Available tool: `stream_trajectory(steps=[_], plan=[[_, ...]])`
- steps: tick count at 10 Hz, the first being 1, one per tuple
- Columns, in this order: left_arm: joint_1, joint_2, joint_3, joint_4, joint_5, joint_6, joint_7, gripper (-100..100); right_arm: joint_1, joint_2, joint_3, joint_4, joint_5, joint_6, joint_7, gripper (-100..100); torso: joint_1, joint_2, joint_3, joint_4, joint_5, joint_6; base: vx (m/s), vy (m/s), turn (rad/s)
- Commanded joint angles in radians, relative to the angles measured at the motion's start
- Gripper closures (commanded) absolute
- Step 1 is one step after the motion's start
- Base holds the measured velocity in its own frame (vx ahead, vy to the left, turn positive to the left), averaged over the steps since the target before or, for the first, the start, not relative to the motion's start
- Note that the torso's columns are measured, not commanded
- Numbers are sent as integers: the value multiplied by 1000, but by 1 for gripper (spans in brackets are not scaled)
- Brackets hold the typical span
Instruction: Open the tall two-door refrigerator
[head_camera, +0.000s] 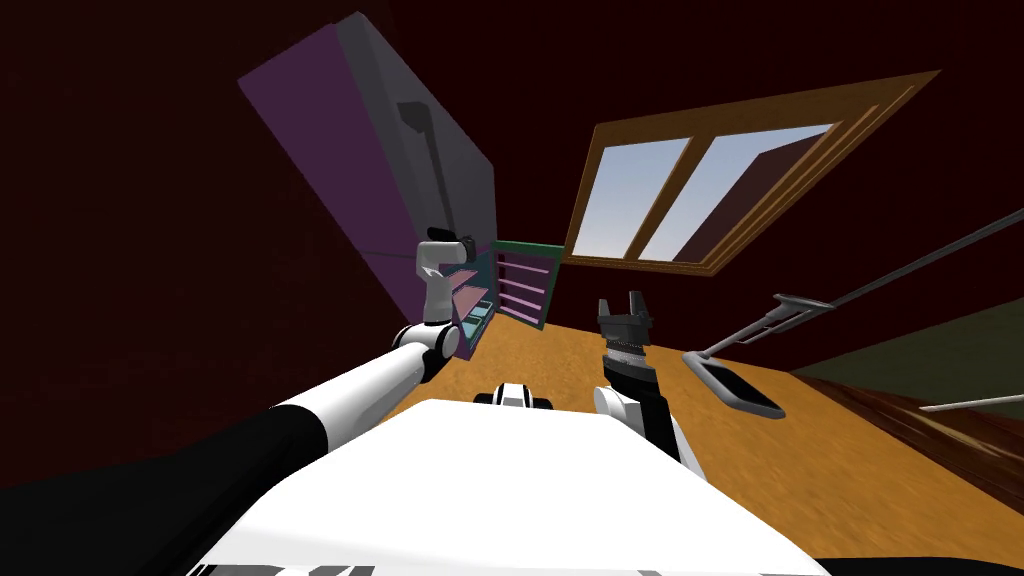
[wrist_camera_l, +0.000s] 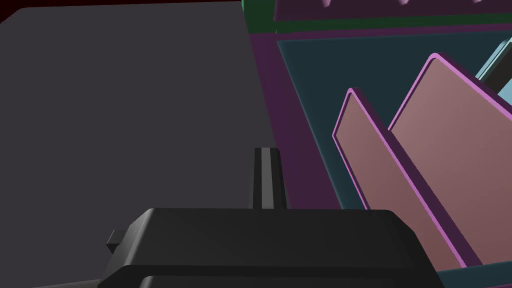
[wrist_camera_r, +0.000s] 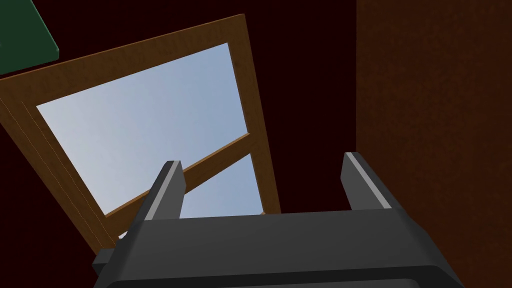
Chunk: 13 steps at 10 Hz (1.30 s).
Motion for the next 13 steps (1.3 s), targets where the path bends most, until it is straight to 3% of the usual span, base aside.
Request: stream_trajectory(steps=[1, 2, 4, 5, 10, 12, 13], plan=[[0, 22, 19, 5, -24, 1, 11, 100, 0, 0, 0, 0, 0, 0, 0, 0, 5, 2, 1, 0, 1, 0, 91, -316, 39], [0, 22, 19, 5, -24, 1, 11, 100, 0, 0, 0, 0, 0, 0, 0, 0, 6, 3, 2, 0, 2, 0, 71, -256, 38], [-1, 38, 37, 12, -69, 0, 30, 100, 0, 0, 0, 0, 0, 0, 0, 0, 8, 7, 4, 2, 3, 0, 65, -281, 68], [-1, 38, 37, 12, -69, 0, 30, 100, 0, 0, 0, 0, 0, 0, 0, 0, 5, 4, 2, 1, 2, 0, 77, -289, 39], [-3, 72, 71, 25, -157, -2, 69, 100, 0, 0, 0, 0, 0, 0, 0, 0, 7, 6, 3, 1, 2, 0, 39, -312, 56], [2, 70, 70, 20, -151, -2, 65, 100, 0, 0, 0, 0, 0, 0, 0, 0, 7, 3, 2, 0, 2, 0, 32, -208, 25], [-1, 68, 66, 22, -137, -3, 61, -100, 0, 0, 0, 0, 0, 0, 0, 0, 15, 5, 3, 1, 4, -1, -10, 76, -30]])
